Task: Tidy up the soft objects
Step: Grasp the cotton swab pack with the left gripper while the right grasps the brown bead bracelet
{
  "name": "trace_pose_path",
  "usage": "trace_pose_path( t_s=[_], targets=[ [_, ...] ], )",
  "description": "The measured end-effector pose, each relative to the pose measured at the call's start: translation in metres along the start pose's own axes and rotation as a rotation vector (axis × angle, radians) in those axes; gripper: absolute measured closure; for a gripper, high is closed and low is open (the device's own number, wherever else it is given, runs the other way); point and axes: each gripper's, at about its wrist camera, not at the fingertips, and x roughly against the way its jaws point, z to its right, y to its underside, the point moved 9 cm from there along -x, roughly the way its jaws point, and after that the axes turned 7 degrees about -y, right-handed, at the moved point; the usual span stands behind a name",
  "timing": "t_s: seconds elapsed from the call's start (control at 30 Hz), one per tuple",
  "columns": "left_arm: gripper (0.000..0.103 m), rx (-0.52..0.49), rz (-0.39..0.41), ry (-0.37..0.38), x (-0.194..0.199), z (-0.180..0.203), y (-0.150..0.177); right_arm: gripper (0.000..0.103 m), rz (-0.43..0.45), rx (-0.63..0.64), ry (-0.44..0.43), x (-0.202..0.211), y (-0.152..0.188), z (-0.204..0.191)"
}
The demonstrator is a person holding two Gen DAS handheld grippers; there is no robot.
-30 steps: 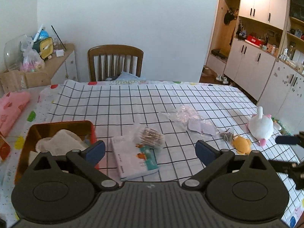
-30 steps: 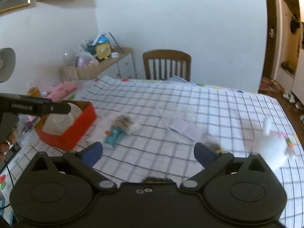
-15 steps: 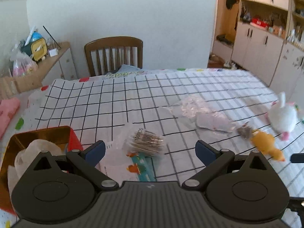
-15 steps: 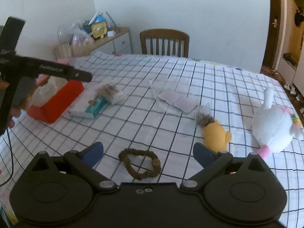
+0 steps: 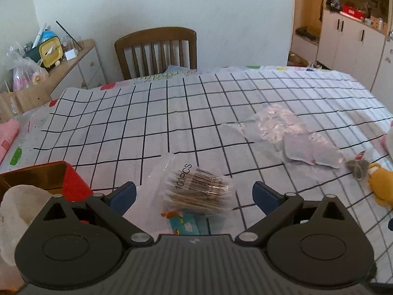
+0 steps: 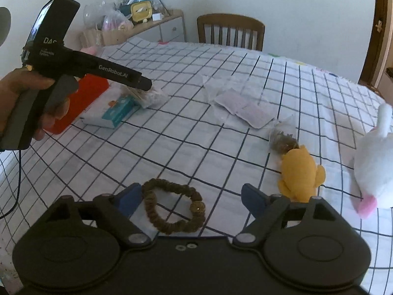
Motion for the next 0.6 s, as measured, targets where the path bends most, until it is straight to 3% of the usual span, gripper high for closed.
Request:
trace_pose_path(
  t_s=[0.13, 0.27, 0.6],
  targets=[
    [0.002, 0.0, -0.01, -0.018, -0.014, -0.003, -0.002, 0.023, -0.024, 0.025, -0.01, -0.008, 0.001, 0.002],
    [0.002, 0.028, -0.06, 0.016, -0.03, -0.008, -0.001, 0.029, -0.045, 0.02, -0.003, -0.017, 0.002, 0.008],
    [0.002, -0.112, -0.042, 0.007, -0.039, 0.009, 0.009, 0.042, -0.068, 0.09, 0.037, -0.024, 0.01, 0.0]
  ],
)
